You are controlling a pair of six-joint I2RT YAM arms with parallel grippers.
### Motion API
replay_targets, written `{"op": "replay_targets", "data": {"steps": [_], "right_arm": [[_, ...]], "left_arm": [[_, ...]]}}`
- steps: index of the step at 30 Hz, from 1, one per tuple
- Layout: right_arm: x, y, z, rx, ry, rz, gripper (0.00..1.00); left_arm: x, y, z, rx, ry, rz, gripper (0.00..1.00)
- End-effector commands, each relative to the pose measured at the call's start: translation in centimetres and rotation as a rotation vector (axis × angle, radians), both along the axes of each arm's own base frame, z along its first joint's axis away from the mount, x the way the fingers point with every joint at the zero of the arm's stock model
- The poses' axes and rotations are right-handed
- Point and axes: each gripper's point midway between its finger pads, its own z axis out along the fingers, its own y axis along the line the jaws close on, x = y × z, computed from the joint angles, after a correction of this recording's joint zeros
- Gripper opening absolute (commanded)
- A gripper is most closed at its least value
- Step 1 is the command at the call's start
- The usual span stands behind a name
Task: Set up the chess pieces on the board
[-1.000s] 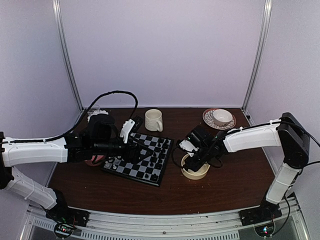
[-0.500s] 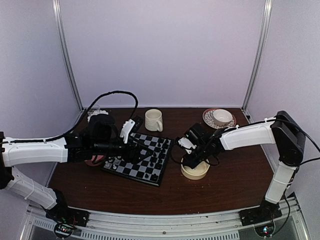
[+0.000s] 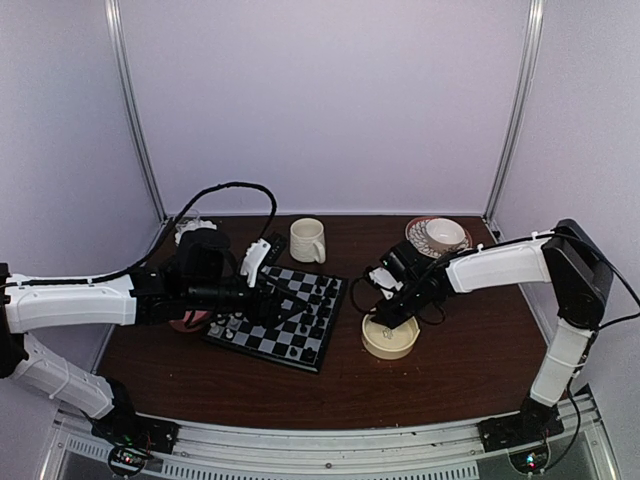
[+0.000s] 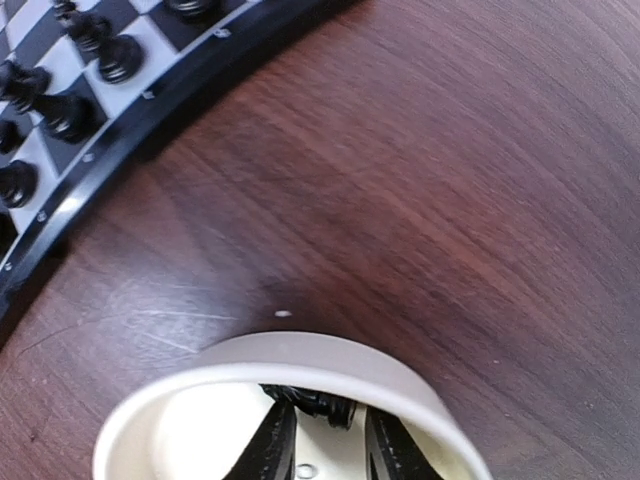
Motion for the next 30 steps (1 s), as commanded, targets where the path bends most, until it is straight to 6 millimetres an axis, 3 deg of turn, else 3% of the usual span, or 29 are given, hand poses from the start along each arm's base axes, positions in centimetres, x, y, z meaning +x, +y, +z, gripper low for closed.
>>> {"op": "replay_targets", "data": {"steps": [1,7,16,23,30], "right_arm": [[-0.3,-1.2,-0.1,-0.005,0.015,-0.035,0.27],[-0.6,-0.9,1.2,0.036,-0.009,-0.015,0.28],[-0.6,-0.9,3.4,0.078,-0.088,0.020,0.40],[0.1,0.7,2.5,0.126,-0.058,0.012,0.33],[0.1,0.7,1.3,0.102,-0.025,0.007,0.29]], "left_arm": [[0.0,-0.5,0.7,-0.023,-0.021,-0.012,0.72],[0.0,-0.5,0.8,-0.025,-0.022,-0.012,0.72],[0.0,-0.5,0.8,-0.025,-0.022,-0.013,0.72],[0.0,-0.5,0.8,-0.027,-0.022,-0.016,0.72],[0.0,-0.5,0.8,-0.026,-0.022,-0.014,0.72]]}}
